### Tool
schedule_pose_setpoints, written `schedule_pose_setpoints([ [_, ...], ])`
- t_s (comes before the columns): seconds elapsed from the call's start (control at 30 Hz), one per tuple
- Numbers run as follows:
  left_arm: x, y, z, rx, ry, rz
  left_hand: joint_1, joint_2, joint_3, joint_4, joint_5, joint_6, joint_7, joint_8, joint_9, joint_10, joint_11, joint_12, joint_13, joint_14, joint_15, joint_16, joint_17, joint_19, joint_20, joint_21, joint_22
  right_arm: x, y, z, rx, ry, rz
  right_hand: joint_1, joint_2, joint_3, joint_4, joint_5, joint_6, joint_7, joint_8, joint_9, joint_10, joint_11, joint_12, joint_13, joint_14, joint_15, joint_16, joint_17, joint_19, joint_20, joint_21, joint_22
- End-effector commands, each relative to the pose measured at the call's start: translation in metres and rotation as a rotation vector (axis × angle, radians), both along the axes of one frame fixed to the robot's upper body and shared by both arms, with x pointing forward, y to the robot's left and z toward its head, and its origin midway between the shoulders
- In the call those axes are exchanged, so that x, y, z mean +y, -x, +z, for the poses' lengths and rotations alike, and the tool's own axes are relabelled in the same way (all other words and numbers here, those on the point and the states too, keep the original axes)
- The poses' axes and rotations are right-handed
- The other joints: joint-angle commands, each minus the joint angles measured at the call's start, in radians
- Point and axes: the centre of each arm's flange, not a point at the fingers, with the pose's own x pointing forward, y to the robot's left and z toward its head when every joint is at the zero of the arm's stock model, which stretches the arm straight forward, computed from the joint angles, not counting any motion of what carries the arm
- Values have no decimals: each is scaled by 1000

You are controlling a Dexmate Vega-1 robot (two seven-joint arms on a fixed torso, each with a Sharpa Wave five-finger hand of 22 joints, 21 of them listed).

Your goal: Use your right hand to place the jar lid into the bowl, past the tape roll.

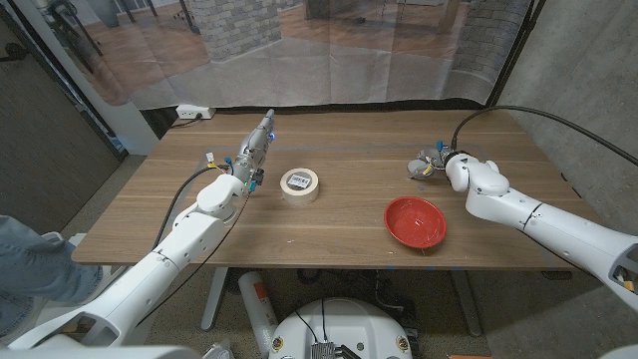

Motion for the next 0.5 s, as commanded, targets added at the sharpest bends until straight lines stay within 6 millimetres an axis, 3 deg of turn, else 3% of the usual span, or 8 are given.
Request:
schedule_pose_setpoints([
  [0.03, 1, -2, 0, -1, 5, -7, 1, 9, -3, -1, 0, -4, -3, 1, 4, -3, -1, -1, 4, -29, 0, -4, 3, -152, -5, -1, 2, 2, -3, -1, -10, 5, -6, 16, 17, 13, -5, -3, 17, 1, 6, 3, 21, -5, 10, 6, 28, -55, 12, 4, 25, -8, 3, 4],
  [0.33, 0, -1, 0, 1, 3, -8, 1, 10, -4, -2, 0, -4, -3, 0, 4, -4, -2, -1, 4, -29, 0, -4, 3, -153, -4, -1, 2, 3, -2, -2, -20, 1, 0, 39, 31, 23, -11, -8, 23, -1, 2, 3, 42, -16, 19, 10, 59, -63, 19, 9, 47, -20, 2, 4],
  [0.43, 0, -1, 0, 1, 1, -8, 1, 10, -4, -2, 0, -4, -3, 0, 4, -3, 0, -1, 4, -29, 0, -4, 3, -153, -3, -1, 2, 3, 0, -2, -28, -1, 2, 46, 36, 25, -12, -14, 49, -36, 10, 5, 58, -18, 26, 13, 65, -66, 20, 13, 53, -22, -1, 4],
  [0.5, 0, 0, 1, -1, 0, -6, 1, 10, -4, -2, 0, -4, -3, 0, 4, -3, -1, -1, 4, -29, 0, -4, 3, -153, -4, -1, 2, 4, 2, 0, -36, -1, 2, 48, 39, 27, -12, -15, 58, -44, 13, 6, 63, -17, 28, 14, 68, -67, 21, 14, 54, -23, -2, 4],
])
